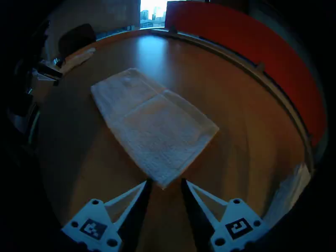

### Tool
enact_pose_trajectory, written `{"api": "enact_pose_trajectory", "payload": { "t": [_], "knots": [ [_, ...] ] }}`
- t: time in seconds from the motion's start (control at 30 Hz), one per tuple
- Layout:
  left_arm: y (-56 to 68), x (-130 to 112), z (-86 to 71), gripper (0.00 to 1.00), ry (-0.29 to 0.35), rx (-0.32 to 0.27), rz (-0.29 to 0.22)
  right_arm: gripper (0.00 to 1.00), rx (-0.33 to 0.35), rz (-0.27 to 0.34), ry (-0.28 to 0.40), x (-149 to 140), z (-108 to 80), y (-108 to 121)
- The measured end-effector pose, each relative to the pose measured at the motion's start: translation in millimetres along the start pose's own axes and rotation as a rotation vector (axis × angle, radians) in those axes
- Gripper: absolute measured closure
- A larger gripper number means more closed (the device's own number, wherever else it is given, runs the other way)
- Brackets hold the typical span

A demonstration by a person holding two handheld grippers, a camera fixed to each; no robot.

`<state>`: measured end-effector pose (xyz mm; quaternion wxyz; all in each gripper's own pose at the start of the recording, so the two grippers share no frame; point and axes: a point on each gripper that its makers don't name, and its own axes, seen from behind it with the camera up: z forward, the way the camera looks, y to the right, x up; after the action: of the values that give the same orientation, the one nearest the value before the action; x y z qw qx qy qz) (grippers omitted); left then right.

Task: Fold towel

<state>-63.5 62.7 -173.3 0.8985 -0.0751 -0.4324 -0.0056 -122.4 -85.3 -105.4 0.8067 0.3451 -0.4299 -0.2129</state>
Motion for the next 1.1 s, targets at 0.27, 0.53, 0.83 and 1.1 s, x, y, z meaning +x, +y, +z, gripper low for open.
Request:
{"api": "enact_pose_trajectory", "payload": {
  "t": [0.27, 0.53, 0.83, 1.1],
  "knots": [
    [0.7, 1, 0.1, 0.23, 0.001, -0.004, 0.002, 0.72, 0.027, 0.009, 0.000, -1, 2.6, -6],
    [0.2, 1, 1.0, 0.23, -0.002, -0.005, 0.001, 0.92, 0.036, 0.016, 0.009, 3, 0.9, -5],
    [1.7, 4, 0.2, 0.22, 0.003, -0.009, 0.003, 0.93, 0.017, -0.003, 0.057, 30, -7.9, -2],
    [1.6, 7, -0.7, 0.22, 0.008, -0.009, 0.001, 0.93, 0.001, -0.040, 0.118, 65, -22.0, 2]
  ]
}}
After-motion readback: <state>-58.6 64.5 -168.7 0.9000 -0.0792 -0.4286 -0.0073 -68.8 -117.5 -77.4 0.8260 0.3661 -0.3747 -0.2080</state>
